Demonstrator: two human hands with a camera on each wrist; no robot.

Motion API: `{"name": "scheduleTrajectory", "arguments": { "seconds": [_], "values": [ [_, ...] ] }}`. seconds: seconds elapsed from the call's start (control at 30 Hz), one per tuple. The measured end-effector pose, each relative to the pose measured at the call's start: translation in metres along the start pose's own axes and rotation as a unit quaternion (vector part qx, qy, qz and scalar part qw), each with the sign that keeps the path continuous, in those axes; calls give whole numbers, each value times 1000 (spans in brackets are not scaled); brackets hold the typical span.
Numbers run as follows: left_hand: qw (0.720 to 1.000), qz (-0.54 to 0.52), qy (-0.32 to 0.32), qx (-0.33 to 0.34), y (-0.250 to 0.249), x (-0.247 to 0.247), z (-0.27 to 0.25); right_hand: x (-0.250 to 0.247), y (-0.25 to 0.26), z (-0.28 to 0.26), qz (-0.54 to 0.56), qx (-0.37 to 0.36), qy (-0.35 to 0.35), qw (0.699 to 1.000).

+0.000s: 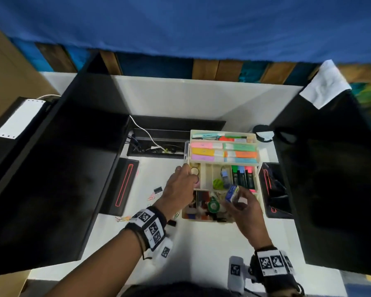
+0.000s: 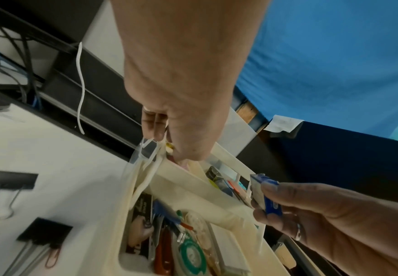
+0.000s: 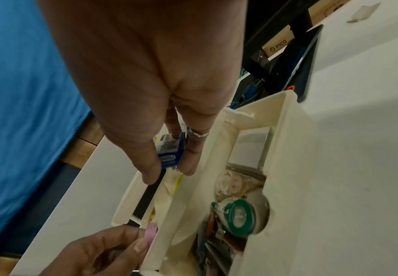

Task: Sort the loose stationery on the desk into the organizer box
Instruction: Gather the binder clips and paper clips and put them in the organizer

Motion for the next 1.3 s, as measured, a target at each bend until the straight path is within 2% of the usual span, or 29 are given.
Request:
{"name": "scheduleTrajectory", "arguments": {
  "seconds": [0.1,0.23,0.37,0.43,0.5,0.57,0.67,0.77,0.87,1.0,1.17,1.3],
  "values": [
    [999,31,17,-8,-2,-3,4,-5,-10,16,-54,-22,-4,998],
    [998,50,33,-32,-5,0,10,-3,3,26,-84,-66,-7,994],
    [997,14,14,-69,-4,0,12,2,20,32,-109,-108,14,988],
    [997,-33,2,-67,-5,-3,11,4,26,34,-121,-124,32,984],
    [990,-126,11,-58,-13,-4,10,8,31,36,-146,-151,53,976],
    [968,-233,58,-79,-27,-7,10,15,32,36,-171,-188,71,964],
    [920,-331,122,-170,-44,-5,12,23,35,36,-167,-218,88,958],
    [888,-378,90,-245,-46,3,14,24,33,39,-169,-224,81,956],
    [852,-426,42,-301,-41,13,15,21,22,44,-235,-246,73,938],
    [852,-432,13,-294,-42,18,20,18,8,42,-346,-257,76,899],
    [856,-409,-33,-314,-48,26,29,22,5,35,-344,-241,45,906],
    [844,-403,-90,-343,-54,32,31,24,3,36,-289,-251,-25,923]
  ]
}}
Point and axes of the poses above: each hand's wrist, its own z-axis towards the middle knuckle, its own x-axis out of the palm, y = z × x, the point moved 3 cm from there along z, towards the middle knuckle, and after that the axes turned 6 degrees about -y, right-handed, at the moved point
